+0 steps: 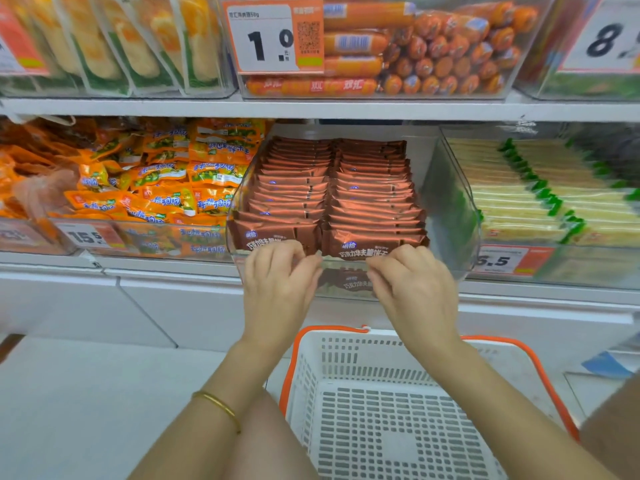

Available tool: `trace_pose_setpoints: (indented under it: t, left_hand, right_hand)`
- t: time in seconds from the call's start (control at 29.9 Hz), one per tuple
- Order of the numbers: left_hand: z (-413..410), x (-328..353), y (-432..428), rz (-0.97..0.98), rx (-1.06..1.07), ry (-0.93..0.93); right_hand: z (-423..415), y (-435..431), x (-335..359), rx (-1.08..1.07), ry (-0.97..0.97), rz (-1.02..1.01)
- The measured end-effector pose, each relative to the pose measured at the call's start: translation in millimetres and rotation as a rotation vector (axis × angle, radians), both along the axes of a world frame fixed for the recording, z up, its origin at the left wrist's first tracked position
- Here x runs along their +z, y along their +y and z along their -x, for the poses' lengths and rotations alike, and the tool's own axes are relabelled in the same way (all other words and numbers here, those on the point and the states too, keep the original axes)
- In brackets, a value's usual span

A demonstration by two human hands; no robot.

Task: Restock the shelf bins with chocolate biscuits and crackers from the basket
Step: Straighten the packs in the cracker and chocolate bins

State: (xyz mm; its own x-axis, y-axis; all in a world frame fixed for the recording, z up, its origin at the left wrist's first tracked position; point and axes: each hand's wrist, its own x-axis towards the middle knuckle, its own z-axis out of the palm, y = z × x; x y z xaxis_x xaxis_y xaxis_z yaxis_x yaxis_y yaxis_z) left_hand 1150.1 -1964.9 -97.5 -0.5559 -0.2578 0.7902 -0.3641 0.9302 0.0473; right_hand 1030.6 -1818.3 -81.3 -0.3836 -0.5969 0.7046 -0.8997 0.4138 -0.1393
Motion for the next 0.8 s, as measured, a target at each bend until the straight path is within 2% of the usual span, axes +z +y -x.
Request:
trace_pose_setpoints:
  t: [0.27, 0.8]
  left_hand:
    - [16.8, 3.7, -1.9, 0.080, 0.090, -0.029]
    - [29.3, 1.2, -8.0, -0.026, 0.118, -0.038]
  right_hand:
    - [8.0, -12.3, -13.6, -0.145, 0.064, 0.013]
    - [10.5, -26.2, -13.5, -0.243, 0.011, 0.025]
